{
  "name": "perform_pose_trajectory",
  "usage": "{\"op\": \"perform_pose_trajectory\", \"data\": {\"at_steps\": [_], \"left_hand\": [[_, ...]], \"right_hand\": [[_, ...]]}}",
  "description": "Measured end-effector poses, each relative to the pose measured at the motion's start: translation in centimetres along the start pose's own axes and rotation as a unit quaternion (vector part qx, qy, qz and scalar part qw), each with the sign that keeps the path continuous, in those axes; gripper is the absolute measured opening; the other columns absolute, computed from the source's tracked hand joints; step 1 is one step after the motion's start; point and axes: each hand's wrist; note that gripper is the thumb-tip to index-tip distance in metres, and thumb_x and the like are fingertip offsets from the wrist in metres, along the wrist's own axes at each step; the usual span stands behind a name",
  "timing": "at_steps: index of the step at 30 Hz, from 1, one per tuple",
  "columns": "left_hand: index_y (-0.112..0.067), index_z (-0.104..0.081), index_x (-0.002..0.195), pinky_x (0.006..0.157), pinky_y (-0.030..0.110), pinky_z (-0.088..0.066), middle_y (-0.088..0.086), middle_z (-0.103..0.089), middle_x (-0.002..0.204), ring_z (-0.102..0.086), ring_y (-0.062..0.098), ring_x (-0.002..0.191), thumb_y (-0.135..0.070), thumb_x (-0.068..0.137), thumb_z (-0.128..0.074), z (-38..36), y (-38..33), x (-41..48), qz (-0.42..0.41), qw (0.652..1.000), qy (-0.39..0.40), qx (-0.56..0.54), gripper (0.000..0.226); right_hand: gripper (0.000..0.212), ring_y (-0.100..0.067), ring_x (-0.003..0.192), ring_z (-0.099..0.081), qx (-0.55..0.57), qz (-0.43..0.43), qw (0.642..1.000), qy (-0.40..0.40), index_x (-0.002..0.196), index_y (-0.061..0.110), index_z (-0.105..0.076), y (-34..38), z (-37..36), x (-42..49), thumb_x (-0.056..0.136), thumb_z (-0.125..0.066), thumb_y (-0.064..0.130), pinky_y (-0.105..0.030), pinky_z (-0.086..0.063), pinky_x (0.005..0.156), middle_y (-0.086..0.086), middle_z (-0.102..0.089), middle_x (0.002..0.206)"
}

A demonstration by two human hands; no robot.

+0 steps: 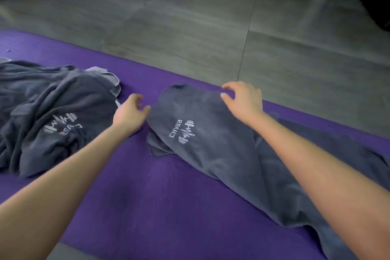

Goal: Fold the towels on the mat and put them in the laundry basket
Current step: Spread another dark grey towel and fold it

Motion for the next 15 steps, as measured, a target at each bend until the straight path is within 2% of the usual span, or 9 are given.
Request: {"op": "perform_pose_trajectory", "data": {"at_steps": [2,4,7,10,13,15], "left_hand": [[-0.006,-0.057,0.113,0.085,0.037,-0.043,0.016,-0.063,0.115,-0.058,0.033,0.107,-0.031,0.087,-0.058,-1.8,3.0,-2.1,0.034,0.997,0.028,0.068,0.036],[-0.004,-0.062,0.094,0.074,0.035,-0.043,0.017,-0.067,0.103,-0.061,0.034,0.097,-0.035,0.086,-0.058,-2.9,4.7,-4.0,0.065,0.991,0.070,0.096,0.032],[-0.009,-0.067,0.091,0.076,0.034,-0.047,0.007,-0.067,0.096,-0.061,0.029,0.094,-0.035,0.081,-0.065,-3.9,5.5,-5.7,0.090,0.988,0.093,0.085,0.027],[-0.013,-0.064,0.099,0.080,0.031,-0.043,0.001,-0.061,0.093,-0.060,0.025,0.097,-0.026,0.081,-0.069,-4.5,4.5,-6.8,0.101,0.992,0.066,0.043,0.023],[-0.015,-0.063,0.087,0.071,0.028,-0.037,-0.001,-0.059,0.085,-0.058,0.023,0.088,-0.022,0.084,-0.067,-5.0,3.5,-7.6,0.090,0.996,0.004,0.003,0.009],[-0.015,-0.059,0.085,0.071,0.028,-0.036,-0.001,-0.059,0.084,-0.055,0.019,0.084,-0.021,0.086,-0.064,-5.1,3.0,-7.9,0.096,0.994,-0.016,-0.040,0.008]], "right_hand": [[0.025,-0.027,0.103,-0.058,-0.031,0.062,0.998,0.011,0.107,0.024,-0.067,-0.9,-1.4,-4.6,0.090,-0.055,0.037,-0.038,-0.033,0.090,0.001,-0.066,0.110],[0.026,-0.025,0.084,-0.062,-0.049,0.121,0.991,0.011,0.088,0.023,-0.071,-1.8,-2.6,-9.3,0.084,-0.054,0.042,-0.037,-0.036,0.081,0.003,-0.069,0.090],[0.031,-0.020,0.070,-0.057,-0.090,0.204,0.974,0.047,0.073,0.025,-0.067,-2.6,-3.8,-15.4,0.079,-0.050,0.050,-0.035,-0.033,0.073,0.005,-0.060,0.072],[0.031,-0.021,0.071,-0.054,-0.176,0.286,0.937,0.095,0.075,0.021,-0.065,-3.4,-5.2,-19.9,0.076,-0.062,0.052,-0.039,-0.034,0.081,0.002,-0.057,0.074],[0.034,-0.024,0.072,-0.055,-0.254,0.270,0.922,0.115,0.082,0.015,-0.070,-4.4,-6.4,-21.6,0.067,-0.077,0.045,-0.044,-0.032,0.089,-0.002,-0.059,0.076],[0.043,-0.025,0.074,-0.056,-0.286,0.251,0.918,0.111,0.094,0.010,-0.072,-5.2,-7.1,-21.8,0.066,-0.079,0.042,-0.047,-0.031,0.092,-0.005,-0.061,0.078]]}}
Point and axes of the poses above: each hand's wrist, its own x-axis towards the middle knuckle, its own z-axis out of the back of the hand, y = z × x
